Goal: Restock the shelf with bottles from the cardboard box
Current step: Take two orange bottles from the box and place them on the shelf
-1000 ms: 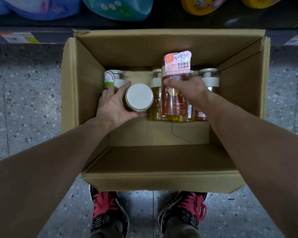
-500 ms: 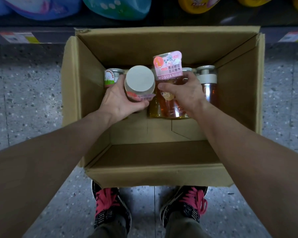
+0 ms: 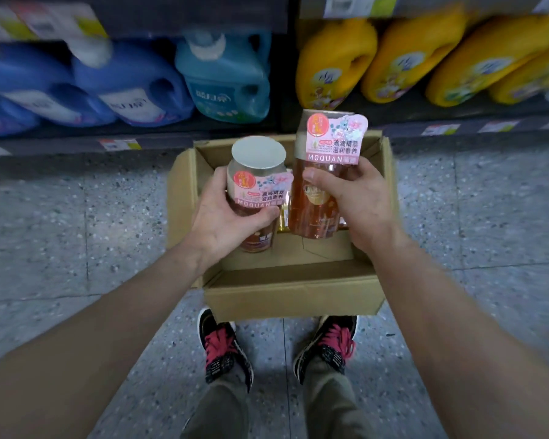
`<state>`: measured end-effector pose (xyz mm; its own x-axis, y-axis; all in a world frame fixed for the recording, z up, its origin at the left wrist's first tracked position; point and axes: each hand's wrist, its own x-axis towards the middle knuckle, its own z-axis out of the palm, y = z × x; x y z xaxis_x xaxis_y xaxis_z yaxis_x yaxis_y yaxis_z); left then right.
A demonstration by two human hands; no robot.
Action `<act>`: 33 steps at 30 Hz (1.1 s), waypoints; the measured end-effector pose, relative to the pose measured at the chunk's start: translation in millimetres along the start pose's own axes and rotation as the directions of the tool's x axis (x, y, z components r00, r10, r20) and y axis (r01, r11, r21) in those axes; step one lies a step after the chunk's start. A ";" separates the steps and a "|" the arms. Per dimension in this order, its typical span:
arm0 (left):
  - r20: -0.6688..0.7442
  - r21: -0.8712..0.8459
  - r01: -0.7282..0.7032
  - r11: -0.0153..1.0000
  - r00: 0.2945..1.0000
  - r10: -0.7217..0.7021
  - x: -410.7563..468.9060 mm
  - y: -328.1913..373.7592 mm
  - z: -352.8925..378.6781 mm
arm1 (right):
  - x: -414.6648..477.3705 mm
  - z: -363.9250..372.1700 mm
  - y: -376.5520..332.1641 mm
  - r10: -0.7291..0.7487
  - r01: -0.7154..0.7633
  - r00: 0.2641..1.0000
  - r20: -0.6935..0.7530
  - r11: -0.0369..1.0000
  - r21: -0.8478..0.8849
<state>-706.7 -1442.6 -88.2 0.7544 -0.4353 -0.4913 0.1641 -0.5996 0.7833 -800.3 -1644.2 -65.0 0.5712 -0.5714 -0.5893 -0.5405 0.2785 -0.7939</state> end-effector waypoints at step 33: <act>-0.269 0.039 -0.585 0.810 0.775 0.572 -374.4 615.5 -187.8 | -447.3 -221.4 -545.2 -0.678 0.699 0.709 -0.193 0.712 0.063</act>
<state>-768.9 -1522.5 649.4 0.8494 -0.4998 0.1697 -0.3327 -0.2575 0.9072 -897.8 -1711.4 664.6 0.6527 -0.7427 0.1496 0.0534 -0.1519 -0.9870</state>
